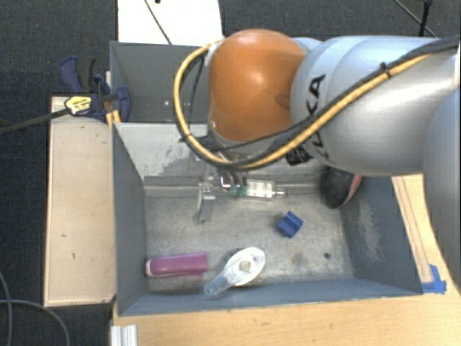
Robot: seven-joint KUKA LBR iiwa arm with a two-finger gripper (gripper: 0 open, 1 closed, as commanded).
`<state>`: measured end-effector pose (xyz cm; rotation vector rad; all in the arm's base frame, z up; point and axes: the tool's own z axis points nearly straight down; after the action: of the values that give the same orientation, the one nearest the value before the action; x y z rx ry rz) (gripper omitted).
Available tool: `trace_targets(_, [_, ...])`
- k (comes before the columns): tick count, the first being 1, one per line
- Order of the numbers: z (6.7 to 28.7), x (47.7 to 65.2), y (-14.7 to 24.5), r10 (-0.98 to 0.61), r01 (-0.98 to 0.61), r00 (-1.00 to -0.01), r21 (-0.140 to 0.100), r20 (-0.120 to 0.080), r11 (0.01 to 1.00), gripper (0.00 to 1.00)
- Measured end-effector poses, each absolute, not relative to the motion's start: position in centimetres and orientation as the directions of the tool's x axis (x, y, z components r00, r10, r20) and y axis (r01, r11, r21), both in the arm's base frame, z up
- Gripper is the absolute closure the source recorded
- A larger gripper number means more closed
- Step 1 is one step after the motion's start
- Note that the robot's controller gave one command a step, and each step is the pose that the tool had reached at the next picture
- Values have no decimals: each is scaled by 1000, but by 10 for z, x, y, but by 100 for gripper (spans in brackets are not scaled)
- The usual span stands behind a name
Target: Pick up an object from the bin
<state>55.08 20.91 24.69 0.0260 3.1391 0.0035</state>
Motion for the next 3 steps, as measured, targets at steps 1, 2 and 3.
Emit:
trace_targets(1, [75,495,225,-42,-42,-999,-2,9,999,0])
trace_targets(2, [78,500,225,-30,-30,-999,3,-11,1000,100])
trace_targets(3, [197,488,243,110,110,-994,5,-6,994,100])
